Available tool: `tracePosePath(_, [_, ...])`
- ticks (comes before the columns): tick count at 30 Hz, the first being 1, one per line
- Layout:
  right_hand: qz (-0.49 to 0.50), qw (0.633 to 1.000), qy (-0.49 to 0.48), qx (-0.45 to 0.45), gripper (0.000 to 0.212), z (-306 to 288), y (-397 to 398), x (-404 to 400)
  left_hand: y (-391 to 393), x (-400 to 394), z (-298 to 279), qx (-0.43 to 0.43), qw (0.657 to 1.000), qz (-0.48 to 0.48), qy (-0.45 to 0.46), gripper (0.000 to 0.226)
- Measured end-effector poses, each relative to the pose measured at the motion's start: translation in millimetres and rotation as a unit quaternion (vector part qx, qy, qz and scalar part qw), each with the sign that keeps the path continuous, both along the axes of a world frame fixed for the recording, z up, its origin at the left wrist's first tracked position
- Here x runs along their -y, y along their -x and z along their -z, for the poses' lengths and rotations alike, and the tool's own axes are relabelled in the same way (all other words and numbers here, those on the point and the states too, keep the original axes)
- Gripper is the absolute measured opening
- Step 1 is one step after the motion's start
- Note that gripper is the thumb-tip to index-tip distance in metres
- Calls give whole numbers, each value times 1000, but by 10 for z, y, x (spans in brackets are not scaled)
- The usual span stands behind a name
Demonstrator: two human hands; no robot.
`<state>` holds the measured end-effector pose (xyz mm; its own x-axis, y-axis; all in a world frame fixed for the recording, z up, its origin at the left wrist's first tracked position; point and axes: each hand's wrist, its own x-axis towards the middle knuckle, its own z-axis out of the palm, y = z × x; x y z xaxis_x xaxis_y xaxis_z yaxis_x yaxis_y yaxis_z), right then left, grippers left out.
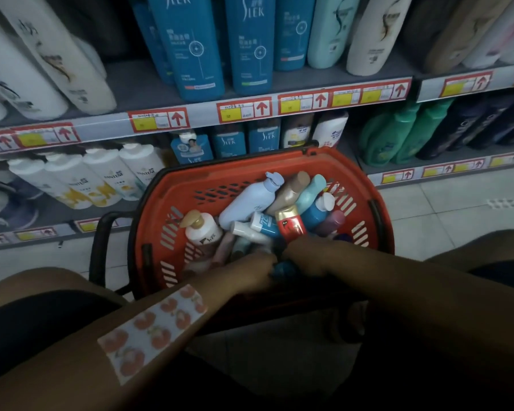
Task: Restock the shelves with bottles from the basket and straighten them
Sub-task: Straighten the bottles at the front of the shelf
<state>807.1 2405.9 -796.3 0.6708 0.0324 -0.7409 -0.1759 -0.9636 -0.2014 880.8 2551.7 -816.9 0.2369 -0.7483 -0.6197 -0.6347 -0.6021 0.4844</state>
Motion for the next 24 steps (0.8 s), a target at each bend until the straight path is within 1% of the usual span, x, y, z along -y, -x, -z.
tracePosePath(2, [1,1000,2,-4,28,19,13,18,2,-13,19,-9,1000,0,-9,35])
tracePosePath(4, [-2,1000,2,-16,33,18,23,34,-5,-24,19,-14,1000,-16,7,34])
tracePosePath(8, [53,998,-39,-26,42,-45,33,153,-35,5,-98,-29,996,-67,49,29])
tracePosePath(10, [86,993,-68,-40,49,-122,32,291,-135,46,-272,-68,990,-110,53,23])
tracePosePath(12, [137,985,-92,-52,56,-206,49,464,-249,56,-500,-136,975,-163,64,17])
tracePosePath(15, [194,973,-121,-40,53,-294,114,666,-453,-14,-763,-172,964,-192,65,10])
tracePosePath(17, [252,954,-165,-10,49,-294,166,758,-586,-82,-832,-193,957,-204,71,6])
tracePosePath(19, [344,906,-245,11,45,-303,208,811,-675,-145,-856,-202,949,-225,85,10])
tracePosePath(20, [376,883,-282,11,44,-320,227,822,-702,-169,-862,-202,945,-239,97,15])
tracePosePath(21, [388,870,-306,13,44,-337,244,820,-720,-184,-867,-206,938,-255,114,18])
tracePosePath(24, [377,865,-330,19,42,-407,260,736,-703,-186,-933,-227,906,-309,181,24])
